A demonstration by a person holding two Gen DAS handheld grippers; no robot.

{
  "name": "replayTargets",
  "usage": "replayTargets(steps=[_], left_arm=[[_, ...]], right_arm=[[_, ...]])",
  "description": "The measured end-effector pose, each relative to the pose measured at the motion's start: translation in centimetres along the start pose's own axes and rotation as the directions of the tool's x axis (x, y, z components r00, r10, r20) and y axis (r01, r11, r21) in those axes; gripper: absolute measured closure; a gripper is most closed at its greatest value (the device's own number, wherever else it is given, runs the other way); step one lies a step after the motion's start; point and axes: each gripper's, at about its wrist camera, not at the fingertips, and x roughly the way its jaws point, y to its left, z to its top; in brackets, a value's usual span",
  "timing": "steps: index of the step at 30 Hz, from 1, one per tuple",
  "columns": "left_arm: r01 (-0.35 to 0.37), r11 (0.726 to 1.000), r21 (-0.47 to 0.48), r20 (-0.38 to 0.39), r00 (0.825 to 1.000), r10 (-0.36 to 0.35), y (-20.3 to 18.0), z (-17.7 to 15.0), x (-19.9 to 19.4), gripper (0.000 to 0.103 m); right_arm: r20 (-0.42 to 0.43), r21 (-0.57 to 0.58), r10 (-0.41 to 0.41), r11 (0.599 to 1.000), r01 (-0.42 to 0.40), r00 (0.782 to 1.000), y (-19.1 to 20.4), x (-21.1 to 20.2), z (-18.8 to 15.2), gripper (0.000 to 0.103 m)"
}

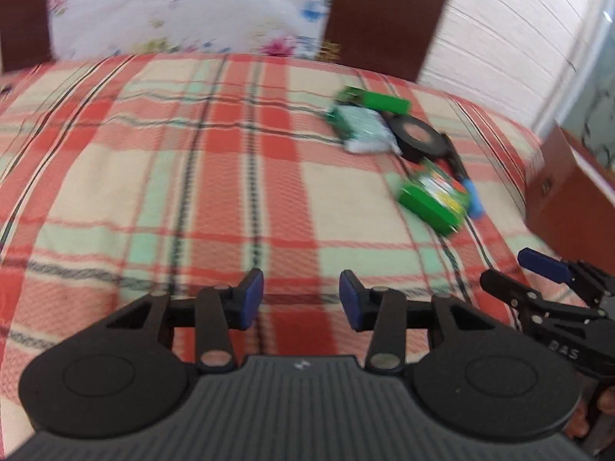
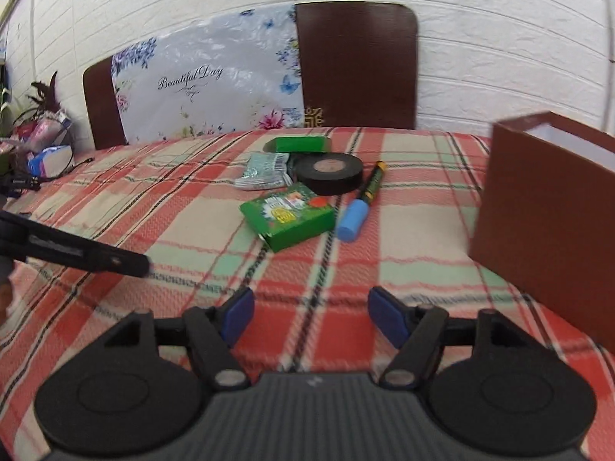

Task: Organize objects
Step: 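Reach the left gripper to the green snack box and grasp it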

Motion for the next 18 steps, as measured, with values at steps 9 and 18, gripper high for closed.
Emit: replayTargets(steps=[9, 18], left_arm=[[0.043, 0.998, -0.053, -0.009, 0.999, -0.044, 1.9, -0.3, -0.7, 0.057], [0.132, 0.986, -0.099, -0.076, 0.987, -0.139, 1.5, -0.5, -1.2, 0.051]], right_arm=[[-0.036, -0.134, 0.026, 0.991, -0.030, 0.999, 1.1, 7.9, 4.7, 0.025], [-0.117, -0.036, 0.084, 0.995, -0.088, 0.990, 2.5, 3.5, 1.3, 0.040]])
